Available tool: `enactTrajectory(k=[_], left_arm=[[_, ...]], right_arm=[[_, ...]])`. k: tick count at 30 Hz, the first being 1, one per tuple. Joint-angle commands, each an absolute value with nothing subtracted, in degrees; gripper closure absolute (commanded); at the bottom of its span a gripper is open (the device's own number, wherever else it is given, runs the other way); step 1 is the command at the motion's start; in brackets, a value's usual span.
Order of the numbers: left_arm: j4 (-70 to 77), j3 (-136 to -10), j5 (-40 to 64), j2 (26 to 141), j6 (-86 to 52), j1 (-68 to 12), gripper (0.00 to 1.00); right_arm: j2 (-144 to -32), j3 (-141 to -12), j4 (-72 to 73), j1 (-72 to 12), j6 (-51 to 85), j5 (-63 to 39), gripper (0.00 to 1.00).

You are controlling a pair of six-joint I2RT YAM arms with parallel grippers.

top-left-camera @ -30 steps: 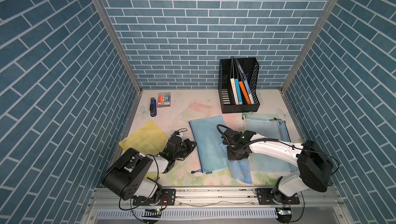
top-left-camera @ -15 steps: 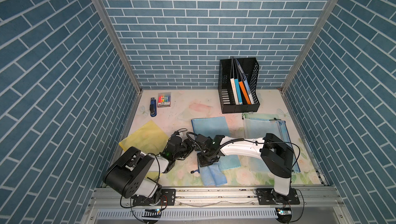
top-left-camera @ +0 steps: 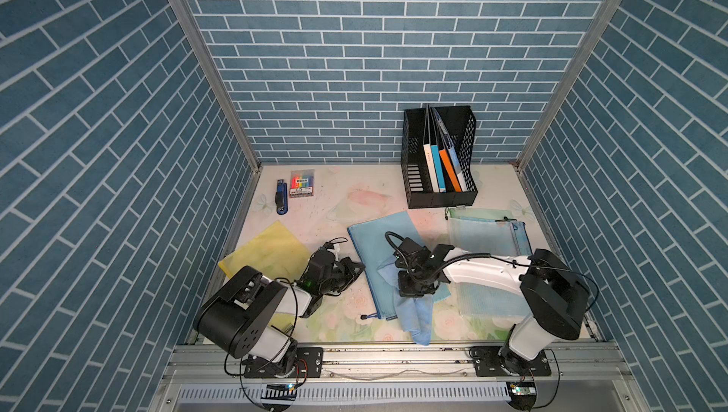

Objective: Wipe the document bag
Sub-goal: Wipe the dirt from the document bag, then adjust the document bag at the center of the board.

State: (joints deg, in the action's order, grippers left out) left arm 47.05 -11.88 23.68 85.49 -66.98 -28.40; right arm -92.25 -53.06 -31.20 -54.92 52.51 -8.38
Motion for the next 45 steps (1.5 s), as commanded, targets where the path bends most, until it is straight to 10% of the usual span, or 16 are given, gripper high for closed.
enactTrajectory(k=[1, 16, 28, 45], left_arm=[[45.96, -12.98, 25.49, 85.96, -64.39, -28.38, 1.00], [45.37, -12.76, 26.67, 84.64, -64.07, -28.12, 1.00], [44.01, -13.88, 26.25, 82.79, -63.44, -28.13, 1.00], [38.86, -15.08, 25.69, 78.05, -61.64, -28.08, 1.00]], right_arm=[[-88.51, -50.52, -36.43, -52.28, 52.74, -5.47, 1.00], [-89.62, -52.70, -40.34, -40.91, 44.30, -4.74, 1.00], [-110.48, -78.83, -36.79, -55.95, 47.20, -11.94, 1.00], [-99.82, -62.29, -28.95, -50.78, 53.15, -8.89, 1.00]])
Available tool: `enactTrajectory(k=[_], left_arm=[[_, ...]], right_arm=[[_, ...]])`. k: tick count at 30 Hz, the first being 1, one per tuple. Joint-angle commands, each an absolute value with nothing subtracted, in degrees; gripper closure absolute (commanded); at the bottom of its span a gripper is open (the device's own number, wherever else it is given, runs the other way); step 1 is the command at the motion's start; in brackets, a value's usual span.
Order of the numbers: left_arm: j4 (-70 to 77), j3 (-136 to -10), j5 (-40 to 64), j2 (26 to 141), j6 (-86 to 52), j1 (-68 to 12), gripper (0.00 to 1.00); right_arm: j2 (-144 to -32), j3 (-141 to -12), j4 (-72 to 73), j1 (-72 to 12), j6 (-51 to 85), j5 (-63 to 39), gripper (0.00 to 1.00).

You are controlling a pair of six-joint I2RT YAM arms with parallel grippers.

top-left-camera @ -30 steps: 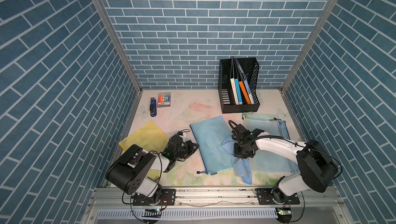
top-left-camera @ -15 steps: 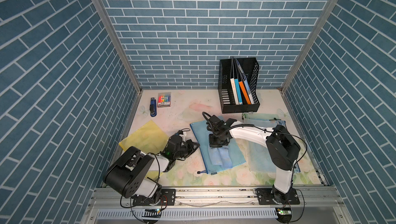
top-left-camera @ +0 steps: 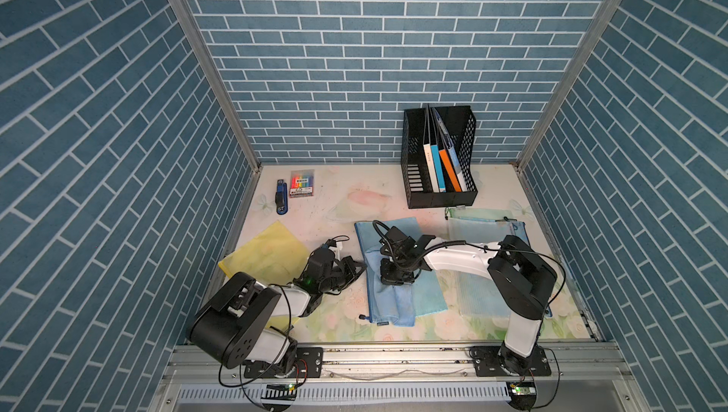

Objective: Wipe the document bag
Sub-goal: Adjust the document bag at the center of the board.

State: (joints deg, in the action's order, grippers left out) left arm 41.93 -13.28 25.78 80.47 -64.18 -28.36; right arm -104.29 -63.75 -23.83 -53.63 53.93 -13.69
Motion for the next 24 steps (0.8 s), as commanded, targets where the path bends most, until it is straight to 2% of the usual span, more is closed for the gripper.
enactTrajectory(k=[1, 6, 13, 19, 24], left_arm=[[36.85, -15.62, 25.66, 76.96, -60.82, -28.00, 1.00], [25.62, -18.70, 25.46, 70.84, -56.07, -27.83, 1.00], [-4.20, -28.93, 17.48, 56.55, -45.12, -26.53, 1.00], [-30.75, -46.09, 10.37, 52.19, -37.13, -25.83, 1.00], [-43.08, -58.01, 5.63, 52.66, -34.36, -25.92, 1.00]], right_arm=[[-98.21, -61.56, -30.64, -49.14, 52.02, -7.89, 1.00], [-95.01, -60.70, -39.57, -42.12, 45.42, -1.44, 1.00], [-89.16, -68.04, -50.44, -40.14, 40.46, 6.70, 1.00], [-84.99, -70.70, -50.83, -38.84, 39.99, 4.70, 1.00], [-86.46, -69.83, -49.13, -38.75, 40.20, 0.92, 1.00]])
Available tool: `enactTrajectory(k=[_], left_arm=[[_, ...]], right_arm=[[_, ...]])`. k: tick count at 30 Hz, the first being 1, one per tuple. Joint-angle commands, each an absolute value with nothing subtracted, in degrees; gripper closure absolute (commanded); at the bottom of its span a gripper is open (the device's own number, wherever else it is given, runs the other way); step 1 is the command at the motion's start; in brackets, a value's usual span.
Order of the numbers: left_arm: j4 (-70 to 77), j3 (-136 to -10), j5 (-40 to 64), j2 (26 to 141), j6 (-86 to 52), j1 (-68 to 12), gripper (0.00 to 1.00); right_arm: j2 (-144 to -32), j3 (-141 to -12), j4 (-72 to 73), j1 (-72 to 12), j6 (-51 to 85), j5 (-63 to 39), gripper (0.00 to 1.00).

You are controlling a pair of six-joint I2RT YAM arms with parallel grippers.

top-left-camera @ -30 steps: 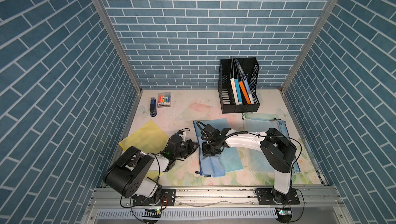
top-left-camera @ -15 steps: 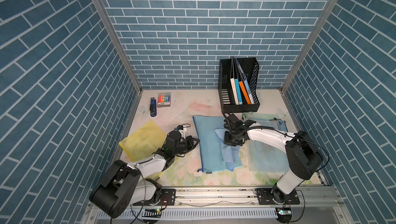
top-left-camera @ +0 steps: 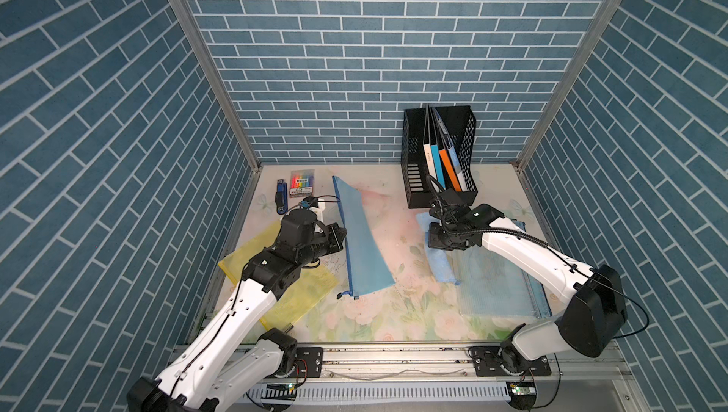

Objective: Wipe the document bag
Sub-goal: Adjust the document bag at the center of the board.

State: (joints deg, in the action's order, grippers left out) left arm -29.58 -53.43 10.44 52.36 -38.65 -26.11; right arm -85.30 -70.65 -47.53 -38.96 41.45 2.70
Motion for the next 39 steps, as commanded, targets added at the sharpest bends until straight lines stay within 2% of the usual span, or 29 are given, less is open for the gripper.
enactTrajectory(k=[1, 4, 9, 12, 16, 27, 34, 39], left_arm=[[-44.85, -60.34, 4.03, 53.23, -34.45, -25.97, 1.00], [-47.62, -64.33, 1.95, 55.90, -34.95, -27.77, 1.00], [-46.67, -64.62, -1.44, 64.77, -37.17, -36.19, 1.00], [-46.90, -69.69, -4.82, 70.09, -37.07, -40.12, 1.00], [-50.84, -76.41, -9.63, 71.35, -33.97, -39.72, 1.00], [-68.66, -88.98, -15.60, 70.78, -23.96, -29.63, 1.00], [-68.24, -92.28, -9.67, 75.13, -23.50, -30.53, 1.00], [-54.86, -84.35, -2.70, 78.69, -28.65, -39.06, 1.00]], right_arm=[[-86.37, -69.41, -48.61, -38.85, 40.40, 0.40, 1.00], [-85.87, -68.23, -48.23, -38.85, 41.10, 0.00, 1.00], [-83.47, -65.27, -47.30, -38.84, 41.66, -0.10, 1.00], [-81.56, -63.53, -46.86, -38.85, 42.23, -0.18, 1.00], [-79.34, -61.39, -46.28, -38.85, 42.87, -0.25, 1.00], [-82.53, -62.52, -45.06, -38.85, 42.06, -2.88, 1.00], [-84.30, -63.22, -44.47, -38.76, 41.97, -3.87, 1.00], [-83.25, -62.41, -45.23, -38.85, 42.19, -2.61, 1.00]])
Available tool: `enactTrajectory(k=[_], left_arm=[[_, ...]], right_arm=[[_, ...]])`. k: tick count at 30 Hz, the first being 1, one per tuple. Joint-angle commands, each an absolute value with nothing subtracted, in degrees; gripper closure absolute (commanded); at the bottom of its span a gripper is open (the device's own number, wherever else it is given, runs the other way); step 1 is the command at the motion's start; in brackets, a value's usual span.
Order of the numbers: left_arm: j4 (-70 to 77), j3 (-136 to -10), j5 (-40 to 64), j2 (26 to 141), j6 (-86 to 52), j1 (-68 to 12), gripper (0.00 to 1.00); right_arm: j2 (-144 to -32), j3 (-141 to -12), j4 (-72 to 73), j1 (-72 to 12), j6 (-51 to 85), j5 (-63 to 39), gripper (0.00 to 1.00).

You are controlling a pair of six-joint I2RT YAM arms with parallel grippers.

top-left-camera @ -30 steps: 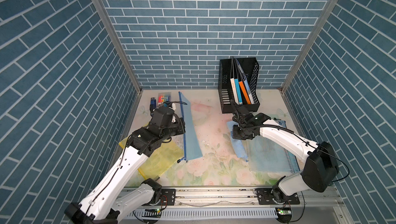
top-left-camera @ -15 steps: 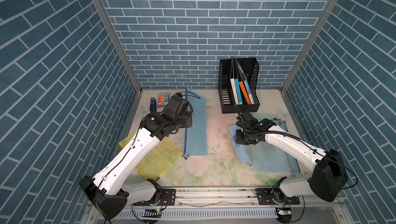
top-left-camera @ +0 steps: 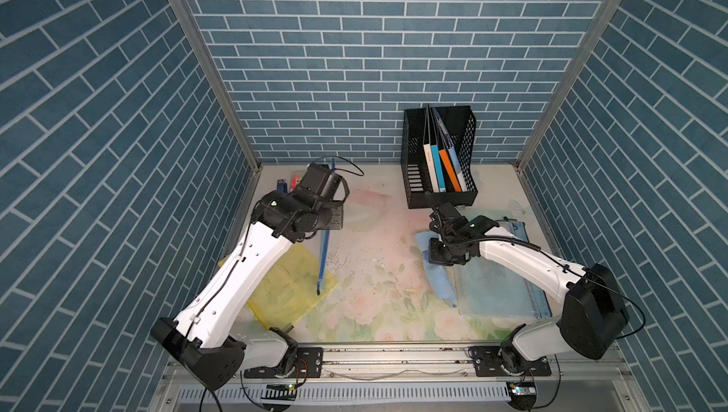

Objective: Wipe the document bag
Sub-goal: Adjust the document bag at the center of the board.

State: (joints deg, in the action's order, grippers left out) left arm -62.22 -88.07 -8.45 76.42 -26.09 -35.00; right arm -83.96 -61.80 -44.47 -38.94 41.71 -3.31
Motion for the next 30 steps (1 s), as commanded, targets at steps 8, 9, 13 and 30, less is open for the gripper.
enactTrajectory(k=[8, 9, 13, 30], left_arm=[[-19.96, -63.69, 7.81, 88.32, -42.40, -46.75, 1.00], [-16.58, -63.04, 8.82, 89.71, -43.33, -47.54, 1.00], [-8.32, -63.46, 9.63, 95.27, -46.73, -49.25, 1.00], [-10.79, -65.52, 4.88, 91.58, -39.06, -45.65, 0.10]], right_arm=[[-76.45, -61.71, -50.37, -38.59, 43.67, 3.21, 1.00], [-75.37, -61.60, -51.06, -38.58, 43.91, 3.62, 1.00], [-72.64, -61.17, -53.27, -38.50, 44.47, 4.71, 1.00], [-74.05, -66.33, -59.09, -38.95, 43.65, 7.73, 1.00]])
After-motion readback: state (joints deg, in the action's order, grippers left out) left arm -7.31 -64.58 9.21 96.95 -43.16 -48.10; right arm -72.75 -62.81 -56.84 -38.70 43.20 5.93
